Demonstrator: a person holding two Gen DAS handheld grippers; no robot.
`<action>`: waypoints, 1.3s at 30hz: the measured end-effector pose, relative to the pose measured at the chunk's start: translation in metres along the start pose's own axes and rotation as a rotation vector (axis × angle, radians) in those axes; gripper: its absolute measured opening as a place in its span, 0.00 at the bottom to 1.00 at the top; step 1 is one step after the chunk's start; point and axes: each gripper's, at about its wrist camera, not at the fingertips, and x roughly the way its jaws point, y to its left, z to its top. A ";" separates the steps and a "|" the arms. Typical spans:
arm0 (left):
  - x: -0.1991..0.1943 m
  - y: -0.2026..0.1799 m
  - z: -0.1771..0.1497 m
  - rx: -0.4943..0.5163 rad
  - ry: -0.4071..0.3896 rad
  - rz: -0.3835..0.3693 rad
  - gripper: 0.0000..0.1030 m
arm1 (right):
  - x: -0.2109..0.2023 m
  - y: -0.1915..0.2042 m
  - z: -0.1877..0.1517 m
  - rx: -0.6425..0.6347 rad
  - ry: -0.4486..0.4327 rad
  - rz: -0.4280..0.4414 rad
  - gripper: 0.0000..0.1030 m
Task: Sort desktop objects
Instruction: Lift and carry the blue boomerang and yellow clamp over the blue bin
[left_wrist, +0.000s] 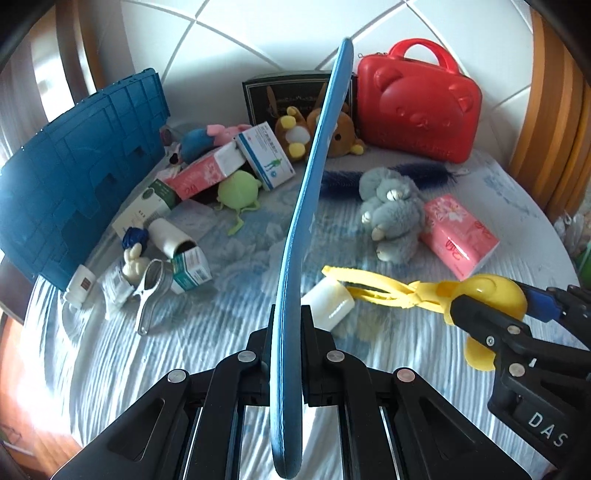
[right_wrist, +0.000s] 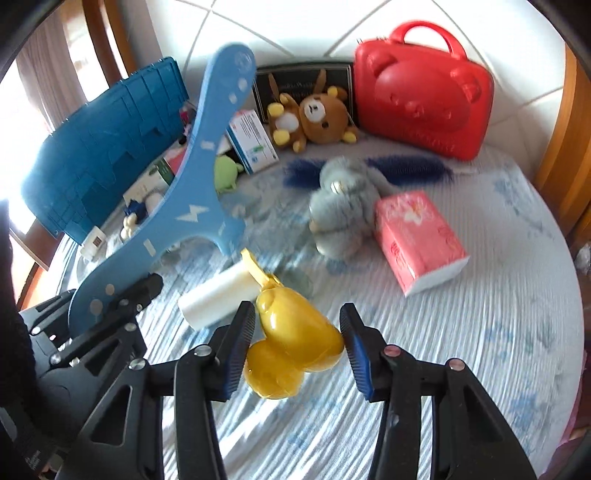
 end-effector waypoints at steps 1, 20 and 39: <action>-0.002 0.004 0.002 -0.001 -0.005 -0.004 0.07 | -0.003 0.004 0.003 -0.004 -0.006 -0.001 0.44; -0.032 0.143 0.064 0.038 -0.188 -0.070 0.07 | -0.038 0.142 0.085 0.005 -0.223 -0.116 0.44; -0.086 0.257 0.134 -0.152 -0.361 0.096 0.07 | -0.083 0.259 0.177 -0.163 -0.474 -0.050 0.44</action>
